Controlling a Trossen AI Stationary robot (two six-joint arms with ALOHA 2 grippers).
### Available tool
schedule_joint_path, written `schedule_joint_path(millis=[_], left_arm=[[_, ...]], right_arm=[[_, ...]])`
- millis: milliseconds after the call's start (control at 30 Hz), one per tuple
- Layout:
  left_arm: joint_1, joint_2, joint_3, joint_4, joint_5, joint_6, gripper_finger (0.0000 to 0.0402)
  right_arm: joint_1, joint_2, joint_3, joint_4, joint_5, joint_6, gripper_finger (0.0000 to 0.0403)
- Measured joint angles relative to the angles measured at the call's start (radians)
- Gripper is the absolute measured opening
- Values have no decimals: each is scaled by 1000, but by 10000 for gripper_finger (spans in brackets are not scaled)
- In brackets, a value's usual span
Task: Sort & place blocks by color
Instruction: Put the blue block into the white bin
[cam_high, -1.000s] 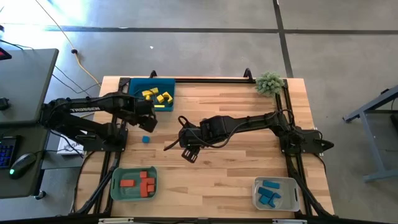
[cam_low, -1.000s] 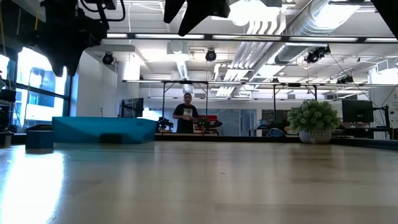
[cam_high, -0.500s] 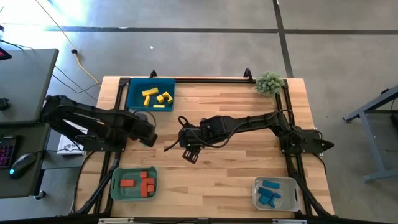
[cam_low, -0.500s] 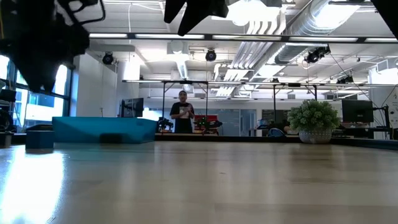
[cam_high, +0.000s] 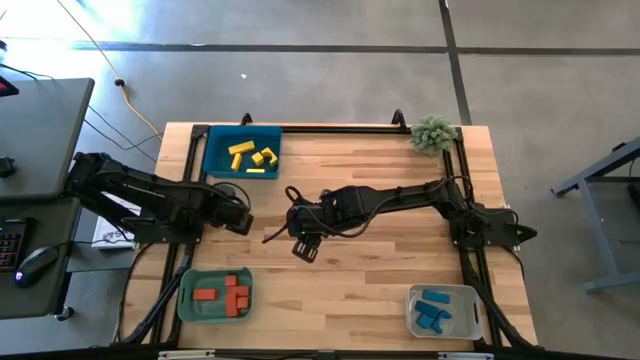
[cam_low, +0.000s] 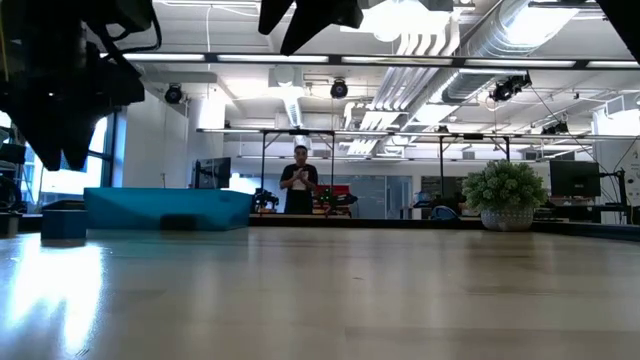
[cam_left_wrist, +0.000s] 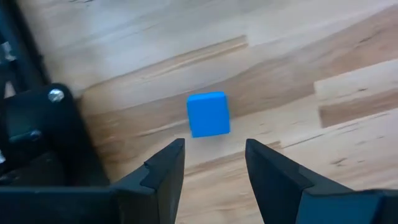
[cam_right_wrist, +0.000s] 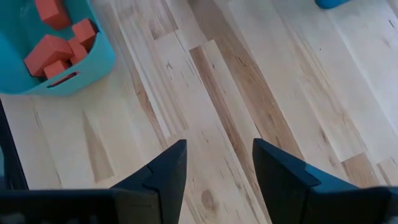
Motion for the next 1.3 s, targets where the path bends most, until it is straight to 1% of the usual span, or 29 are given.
schedule_joint_path(millis=[133,233,333,433,600,867,1000,1300], left_arm=[[0,0,0,49,-2,23,165],[0,0,-1,91,-2,24,176],[14,0,-29,123,0,23,189],[34,0,-60,124,13,-27,198],[60,0,-102,128,51,-63,199],[62,1,-108,162,42,-63,200],[62,28,-108,181,35,-57,200],[93,151,-109,186,50,-28,198]], right_arm=[[0,0,0,1,0,2,170],[0,0,0,5,0,2,170],[0,0,0,8,0,5,170],[1,0,0,8,0,22,170],[1,0,0,8,0,30,170],[1,0,0,7,0,30,170],[1,0,0,7,0,29,170],[1,0,0,7,-7,29,170]])
